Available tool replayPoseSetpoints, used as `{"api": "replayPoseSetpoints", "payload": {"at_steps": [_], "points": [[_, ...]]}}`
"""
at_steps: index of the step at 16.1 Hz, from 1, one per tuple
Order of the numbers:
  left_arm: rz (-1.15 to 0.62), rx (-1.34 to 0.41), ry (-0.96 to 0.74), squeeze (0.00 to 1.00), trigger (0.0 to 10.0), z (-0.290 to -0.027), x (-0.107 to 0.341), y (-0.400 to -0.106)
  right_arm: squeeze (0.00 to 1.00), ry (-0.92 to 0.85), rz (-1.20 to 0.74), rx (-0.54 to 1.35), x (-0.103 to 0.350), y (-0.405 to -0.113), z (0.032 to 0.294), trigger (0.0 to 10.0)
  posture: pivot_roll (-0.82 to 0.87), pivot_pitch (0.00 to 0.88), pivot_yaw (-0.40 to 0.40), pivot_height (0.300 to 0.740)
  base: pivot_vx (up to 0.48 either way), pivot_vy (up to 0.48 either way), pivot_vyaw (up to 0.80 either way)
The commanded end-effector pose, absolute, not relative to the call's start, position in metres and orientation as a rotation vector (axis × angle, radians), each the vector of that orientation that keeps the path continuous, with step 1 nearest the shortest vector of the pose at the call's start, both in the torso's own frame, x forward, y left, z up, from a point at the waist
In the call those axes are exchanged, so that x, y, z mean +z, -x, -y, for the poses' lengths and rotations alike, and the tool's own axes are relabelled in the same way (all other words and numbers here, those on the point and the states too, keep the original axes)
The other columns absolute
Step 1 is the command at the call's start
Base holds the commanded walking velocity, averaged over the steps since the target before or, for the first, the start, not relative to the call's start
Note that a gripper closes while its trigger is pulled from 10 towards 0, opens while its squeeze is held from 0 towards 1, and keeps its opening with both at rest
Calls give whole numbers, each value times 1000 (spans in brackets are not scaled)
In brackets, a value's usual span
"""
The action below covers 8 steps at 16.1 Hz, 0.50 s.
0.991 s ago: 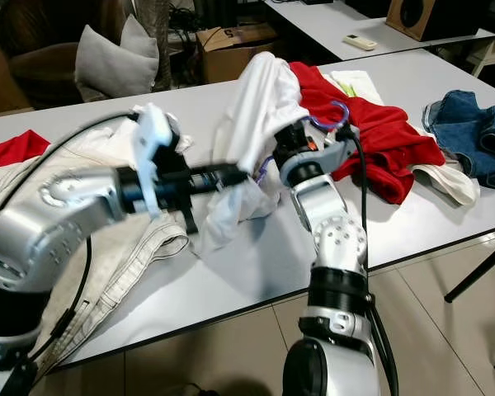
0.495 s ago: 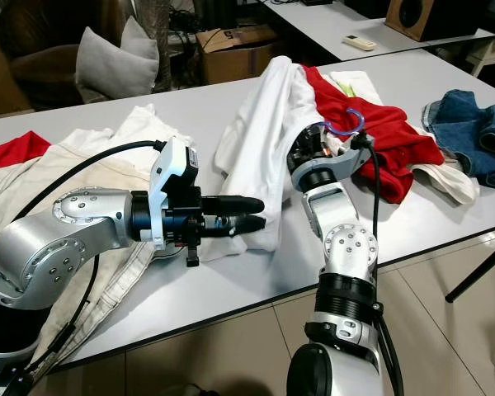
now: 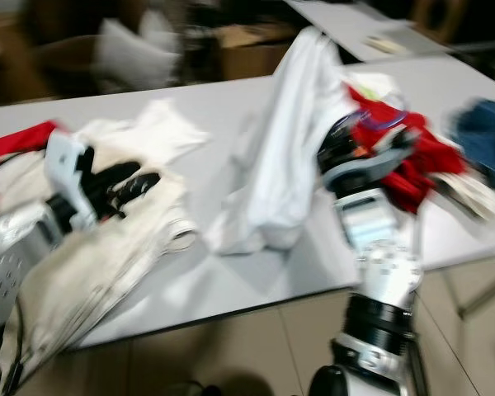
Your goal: Hang hanger
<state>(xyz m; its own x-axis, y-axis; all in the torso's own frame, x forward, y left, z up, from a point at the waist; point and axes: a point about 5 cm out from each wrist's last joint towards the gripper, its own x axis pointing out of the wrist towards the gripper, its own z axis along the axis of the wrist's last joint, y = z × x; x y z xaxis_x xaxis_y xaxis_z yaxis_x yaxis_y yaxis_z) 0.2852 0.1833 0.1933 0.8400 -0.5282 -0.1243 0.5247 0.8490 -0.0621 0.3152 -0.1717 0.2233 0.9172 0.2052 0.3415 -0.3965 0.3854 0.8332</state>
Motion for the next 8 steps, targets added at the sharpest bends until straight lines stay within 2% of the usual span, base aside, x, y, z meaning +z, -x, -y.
{"api": "replayPoseSetpoints", "payload": {"at_steps": [1, 3, 8], "points": [[-117, -517, 55, 0, 10000, -184, 196, -279, 0, -1097, 222, 471, 234, -304, 168, 10000, 83, 0, 55, 740, 0, 0, 788], [-123, -418, 149, 0, 10000, -186, 181, -266, 0, -1091, 241, 486, 241, -290, 173, 10000, 70, 0, 55, 740, 0, 0, 781], [-91, -369, 16, 0, 10000, -170, 168, -261, 0, -1018, 145, 389, 222, -284, 179, 10000, 69, 0, 38, 740, 0, 0, 781]]}}
